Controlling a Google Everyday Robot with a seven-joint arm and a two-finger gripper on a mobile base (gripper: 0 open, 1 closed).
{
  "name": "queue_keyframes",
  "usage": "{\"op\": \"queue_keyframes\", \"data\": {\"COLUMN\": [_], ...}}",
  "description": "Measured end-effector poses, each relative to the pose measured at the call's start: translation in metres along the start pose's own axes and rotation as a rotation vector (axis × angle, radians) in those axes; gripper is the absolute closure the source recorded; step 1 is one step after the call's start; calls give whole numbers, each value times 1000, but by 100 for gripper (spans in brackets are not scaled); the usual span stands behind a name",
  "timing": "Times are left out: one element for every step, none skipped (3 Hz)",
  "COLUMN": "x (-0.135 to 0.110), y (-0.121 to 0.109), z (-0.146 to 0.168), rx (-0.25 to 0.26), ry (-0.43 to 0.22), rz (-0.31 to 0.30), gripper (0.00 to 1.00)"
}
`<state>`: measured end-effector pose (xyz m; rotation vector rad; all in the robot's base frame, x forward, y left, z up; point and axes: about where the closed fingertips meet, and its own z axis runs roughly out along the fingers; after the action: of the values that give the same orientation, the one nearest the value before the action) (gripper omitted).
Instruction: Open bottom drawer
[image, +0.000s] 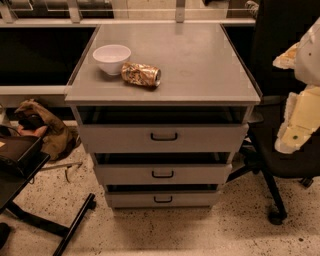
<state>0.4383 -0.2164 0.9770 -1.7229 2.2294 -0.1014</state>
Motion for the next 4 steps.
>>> {"op": "queue_keyframes", "data": {"x": [0,0,-18,-32], "y": [0,19,60,97], "z": [0,25,64,136], "rx": [0,-28,-33,-92], "ry": [0,-2,-65,-123], "rz": [0,-1,16,34], "gripper": [0,0,0,0]}}
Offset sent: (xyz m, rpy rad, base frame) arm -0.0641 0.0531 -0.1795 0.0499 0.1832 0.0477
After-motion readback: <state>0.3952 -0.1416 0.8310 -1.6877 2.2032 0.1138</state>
